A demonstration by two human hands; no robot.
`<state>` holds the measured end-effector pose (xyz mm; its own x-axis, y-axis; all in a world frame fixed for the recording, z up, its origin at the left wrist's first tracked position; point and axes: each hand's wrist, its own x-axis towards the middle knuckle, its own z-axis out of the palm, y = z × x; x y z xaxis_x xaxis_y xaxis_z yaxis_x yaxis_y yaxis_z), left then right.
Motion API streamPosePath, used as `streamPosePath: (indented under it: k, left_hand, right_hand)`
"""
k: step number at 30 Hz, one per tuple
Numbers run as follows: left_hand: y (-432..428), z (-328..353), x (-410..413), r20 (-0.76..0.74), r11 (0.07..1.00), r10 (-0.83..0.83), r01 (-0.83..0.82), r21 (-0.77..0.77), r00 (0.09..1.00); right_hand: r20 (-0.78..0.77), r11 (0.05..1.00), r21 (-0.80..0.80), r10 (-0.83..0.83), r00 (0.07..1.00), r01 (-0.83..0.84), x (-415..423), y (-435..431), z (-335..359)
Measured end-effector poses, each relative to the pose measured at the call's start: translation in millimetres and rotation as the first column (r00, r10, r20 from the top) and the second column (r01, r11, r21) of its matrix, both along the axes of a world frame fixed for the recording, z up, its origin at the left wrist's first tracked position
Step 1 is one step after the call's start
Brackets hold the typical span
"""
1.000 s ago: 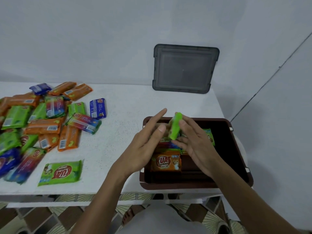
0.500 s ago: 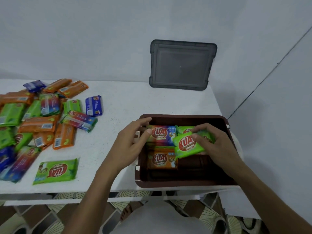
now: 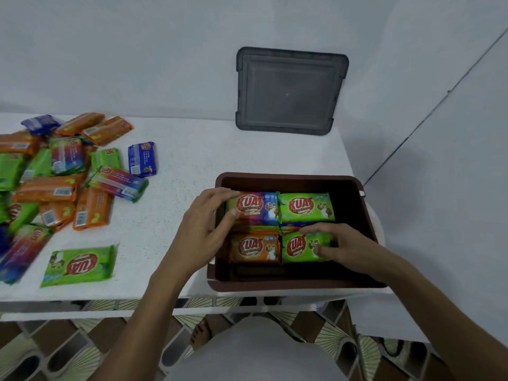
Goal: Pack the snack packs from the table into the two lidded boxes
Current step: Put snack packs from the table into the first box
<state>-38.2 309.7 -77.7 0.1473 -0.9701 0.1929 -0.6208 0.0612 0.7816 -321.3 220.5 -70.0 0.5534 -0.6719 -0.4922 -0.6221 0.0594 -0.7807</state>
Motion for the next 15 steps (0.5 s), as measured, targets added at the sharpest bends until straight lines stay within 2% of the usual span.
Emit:
streamPosePath:
  k: [3,5,8,15]
  left_hand:
    - [1,0,-1,0.007,1.0,0.001,-0.001,-0.007,1.0]
    - [1,-1,-2,0.021,1.0,0.0,0.0,-0.016,1.0]
    - [0,-4,-3,0.038,0.999,-0.003,0.004,-0.031,0.999]
    - [-2,-13,0,0.092,0.998,-0.015,0.021,-0.063,0.996]
  right_hand:
    - [-0.168,0.993,-0.103,0.04,0.985,-0.058,4,-4,-9]
    - [-0.318,0.973,-0.193,0.059,0.946,-0.125,7,-7,-14]
    - [-0.456,0.945,-0.243,0.088,0.885,-0.219,11,-9,-18]
    - [-0.568,0.916,-0.223,0.157,0.808,-0.334,16,-10,-21]
